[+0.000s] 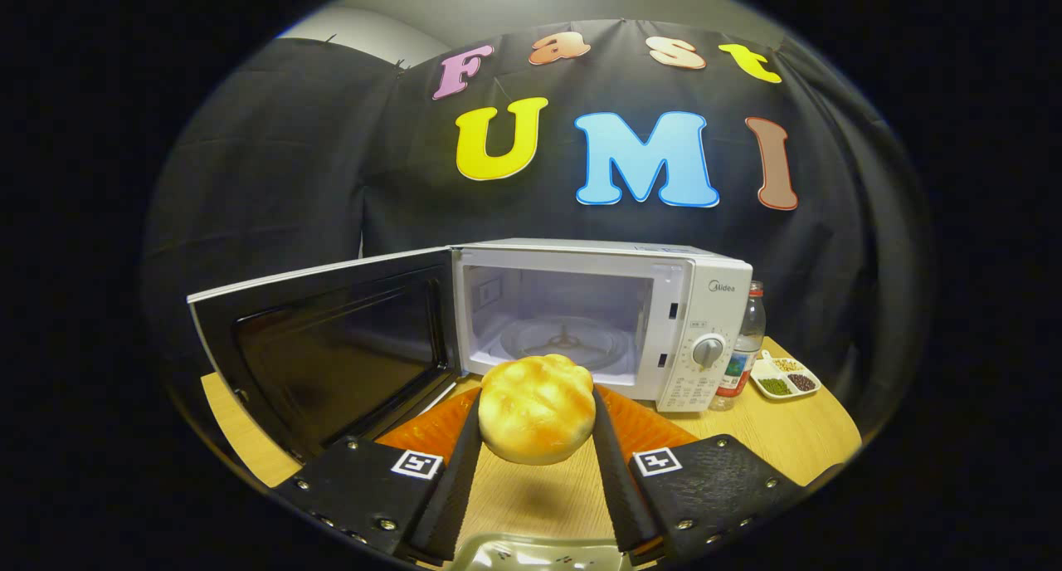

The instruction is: Open the microwave, put the food inside, and close the microwave door.

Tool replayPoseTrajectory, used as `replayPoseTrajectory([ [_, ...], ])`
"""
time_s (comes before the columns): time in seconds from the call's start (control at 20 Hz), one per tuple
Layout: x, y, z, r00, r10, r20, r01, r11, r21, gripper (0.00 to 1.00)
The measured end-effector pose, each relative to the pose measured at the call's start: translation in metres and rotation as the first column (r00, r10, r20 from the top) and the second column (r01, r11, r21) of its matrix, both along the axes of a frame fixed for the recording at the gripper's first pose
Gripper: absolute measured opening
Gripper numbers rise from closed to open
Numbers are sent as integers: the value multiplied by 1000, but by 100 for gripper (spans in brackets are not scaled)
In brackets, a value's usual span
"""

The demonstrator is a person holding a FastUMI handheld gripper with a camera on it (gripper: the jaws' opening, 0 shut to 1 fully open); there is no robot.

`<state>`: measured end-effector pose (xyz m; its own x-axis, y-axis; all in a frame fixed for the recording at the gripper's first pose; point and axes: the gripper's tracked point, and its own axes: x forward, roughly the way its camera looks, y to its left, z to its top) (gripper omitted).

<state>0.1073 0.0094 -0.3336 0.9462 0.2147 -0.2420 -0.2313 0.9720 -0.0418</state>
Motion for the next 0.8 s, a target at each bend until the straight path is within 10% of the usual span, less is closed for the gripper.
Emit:
replayPoseTrajectory([
  [0.8, 142, 19, -39, 998, -25, -50, 27, 999, 33, 69],
])
